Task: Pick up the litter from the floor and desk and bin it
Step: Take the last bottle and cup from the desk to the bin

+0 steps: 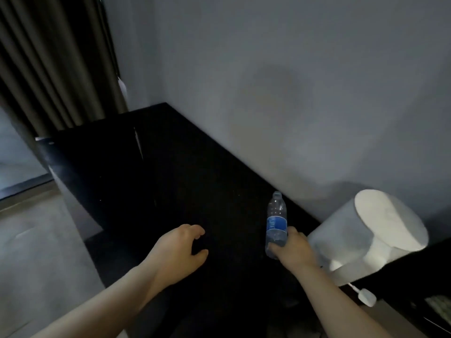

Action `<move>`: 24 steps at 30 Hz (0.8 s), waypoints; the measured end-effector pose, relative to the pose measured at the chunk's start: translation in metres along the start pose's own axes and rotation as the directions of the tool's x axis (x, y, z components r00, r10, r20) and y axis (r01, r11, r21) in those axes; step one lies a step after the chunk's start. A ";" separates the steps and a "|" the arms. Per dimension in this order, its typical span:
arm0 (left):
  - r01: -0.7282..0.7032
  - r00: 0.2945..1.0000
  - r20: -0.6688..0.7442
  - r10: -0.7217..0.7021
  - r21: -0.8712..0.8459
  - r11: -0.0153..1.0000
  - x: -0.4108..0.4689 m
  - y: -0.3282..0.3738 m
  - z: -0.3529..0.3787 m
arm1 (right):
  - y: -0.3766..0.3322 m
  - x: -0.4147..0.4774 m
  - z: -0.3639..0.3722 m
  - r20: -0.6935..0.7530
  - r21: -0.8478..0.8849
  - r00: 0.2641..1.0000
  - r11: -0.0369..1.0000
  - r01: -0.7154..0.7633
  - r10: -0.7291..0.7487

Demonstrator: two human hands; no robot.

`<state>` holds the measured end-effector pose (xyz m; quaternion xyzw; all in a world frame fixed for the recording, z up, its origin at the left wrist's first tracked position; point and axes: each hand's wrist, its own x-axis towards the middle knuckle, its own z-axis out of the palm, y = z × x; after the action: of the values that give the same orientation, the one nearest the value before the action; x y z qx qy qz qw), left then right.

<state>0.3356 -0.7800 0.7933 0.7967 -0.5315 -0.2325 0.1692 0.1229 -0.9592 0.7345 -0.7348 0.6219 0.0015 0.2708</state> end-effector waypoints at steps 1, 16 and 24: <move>-0.004 1.000 0.013 0.004 -0.003 1.000 0.009 -0.008 0.006 | -0.002 0.010 0.008 -0.002 0.000 0.999 0.999 -0.040 0.040; -0.079 0.976 0.203 0.081 -0.017 0.997 0.028 0.005 0.046 | 0.026 -0.024 0.030 -0.010 0.468 0.994 0.879 -0.092 0.109; -0.213 0.940 0.252 0.229 -0.088 0.973 -0.031 0.105 0.054 | 0.075 -0.193 -0.063 -0.248 0.642 0.964 0.730 0.234 -0.091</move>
<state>0.2148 -0.7917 0.8080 0.6892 -0.6281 -0.3304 0.1464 -0.0109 -0.8141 0.8240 -0.6376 0.5382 -0.3178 0.4502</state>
